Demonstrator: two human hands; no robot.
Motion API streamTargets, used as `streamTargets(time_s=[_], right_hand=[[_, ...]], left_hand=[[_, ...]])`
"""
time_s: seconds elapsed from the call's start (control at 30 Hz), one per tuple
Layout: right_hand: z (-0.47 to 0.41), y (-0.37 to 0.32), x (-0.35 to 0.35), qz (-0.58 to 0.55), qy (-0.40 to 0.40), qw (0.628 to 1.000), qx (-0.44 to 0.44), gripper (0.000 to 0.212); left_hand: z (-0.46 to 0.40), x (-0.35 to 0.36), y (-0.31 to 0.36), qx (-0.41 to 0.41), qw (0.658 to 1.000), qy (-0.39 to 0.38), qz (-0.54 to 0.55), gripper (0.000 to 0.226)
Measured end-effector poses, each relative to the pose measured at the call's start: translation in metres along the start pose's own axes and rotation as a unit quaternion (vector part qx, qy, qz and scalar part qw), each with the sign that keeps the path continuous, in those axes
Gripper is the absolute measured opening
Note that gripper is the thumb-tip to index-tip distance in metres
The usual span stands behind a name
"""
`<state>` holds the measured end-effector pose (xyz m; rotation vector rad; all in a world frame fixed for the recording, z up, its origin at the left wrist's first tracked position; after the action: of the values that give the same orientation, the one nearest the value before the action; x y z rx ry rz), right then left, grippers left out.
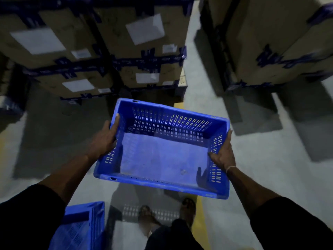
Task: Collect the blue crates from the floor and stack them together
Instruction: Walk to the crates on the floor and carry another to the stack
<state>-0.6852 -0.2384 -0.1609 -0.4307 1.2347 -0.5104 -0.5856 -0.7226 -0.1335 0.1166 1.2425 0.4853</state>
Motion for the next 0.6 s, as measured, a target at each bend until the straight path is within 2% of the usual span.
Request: streamTargets(time_s=[0.17,0.33,0.47,0.6], right_hand=[[0.062,-0.02,-0.1,-0.022,0.029,0.999,0.032,0.136],[0.119,-0.014,-0.194,-0.052,0.051,0.994,0.079,0.133],[0.157,0.022,-0.251,-0.083,0.058,0.989,0.11,0.133],[0.184,0.067,-0.295,-0.103,0.049,0.985,0.132,0.133]], left_hand=[[0.034,-0.078,0.072,0.051,0.998,-0.014,-0.044,0.12],[0.069,-0.134,0.162,0.082,0.995,-0.017,-0.061,0.106],[0.091,-0.146,0.229,0.123,0.988,-0.025,-0.094,0.106],[0.101,-0.133,0.288,0.142,0.984,-0.067,-0.089,0.103]])
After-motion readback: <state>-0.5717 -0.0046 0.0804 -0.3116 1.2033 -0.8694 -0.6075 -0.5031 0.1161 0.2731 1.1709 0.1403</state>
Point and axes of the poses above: each hand's wrist, its own z-axis away from the middle knuckle, its own x-axis out of the palm, y = z × x, the point moved 8 cm from there along -z, towards the middle knuckle, and after that the axes turned 4 degrees about -x, right-handed, at the moved point
